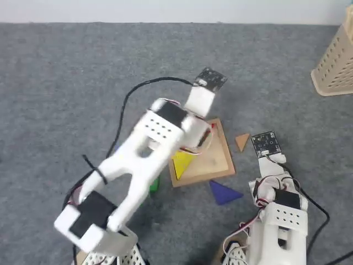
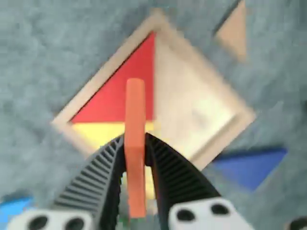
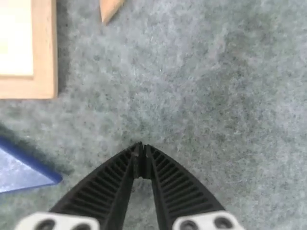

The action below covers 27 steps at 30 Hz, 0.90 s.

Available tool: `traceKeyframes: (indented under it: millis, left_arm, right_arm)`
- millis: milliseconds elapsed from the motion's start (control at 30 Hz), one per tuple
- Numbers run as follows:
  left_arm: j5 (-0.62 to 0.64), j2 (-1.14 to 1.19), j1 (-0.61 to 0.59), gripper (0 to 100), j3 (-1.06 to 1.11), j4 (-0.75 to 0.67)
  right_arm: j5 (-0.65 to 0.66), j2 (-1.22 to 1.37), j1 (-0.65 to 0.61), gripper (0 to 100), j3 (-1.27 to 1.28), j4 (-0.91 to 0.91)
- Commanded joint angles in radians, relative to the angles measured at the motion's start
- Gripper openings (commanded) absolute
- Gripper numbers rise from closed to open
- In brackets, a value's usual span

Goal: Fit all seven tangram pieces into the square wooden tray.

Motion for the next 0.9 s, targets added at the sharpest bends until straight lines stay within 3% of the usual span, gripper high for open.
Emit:
traceKeyframes:
  millis: [0,133,533,867]
  left_arm:
    - [0.155,0.109,0.044,1,-0.068,-0.120]
    - [0.253,0.226,0.044,1,-0.143,-0.135]
    - [0.259,0.353,0.052,1,-0.226,-0.158]
    - [0.150,0.359,0.048,9,-0.228,-0.157]
  right_arm:
    - [0.014,-0.028,-0.010,0.9,-0.009,0.018]
    - [0.014,-0.028,-0.010,0.9,-0.009,0.018]
    - [0.014,-0.028,-0.010,0.9,-0.009,0.018]
    - [0.014,-0.028,-0.010,0.9,-0.009,0.018]
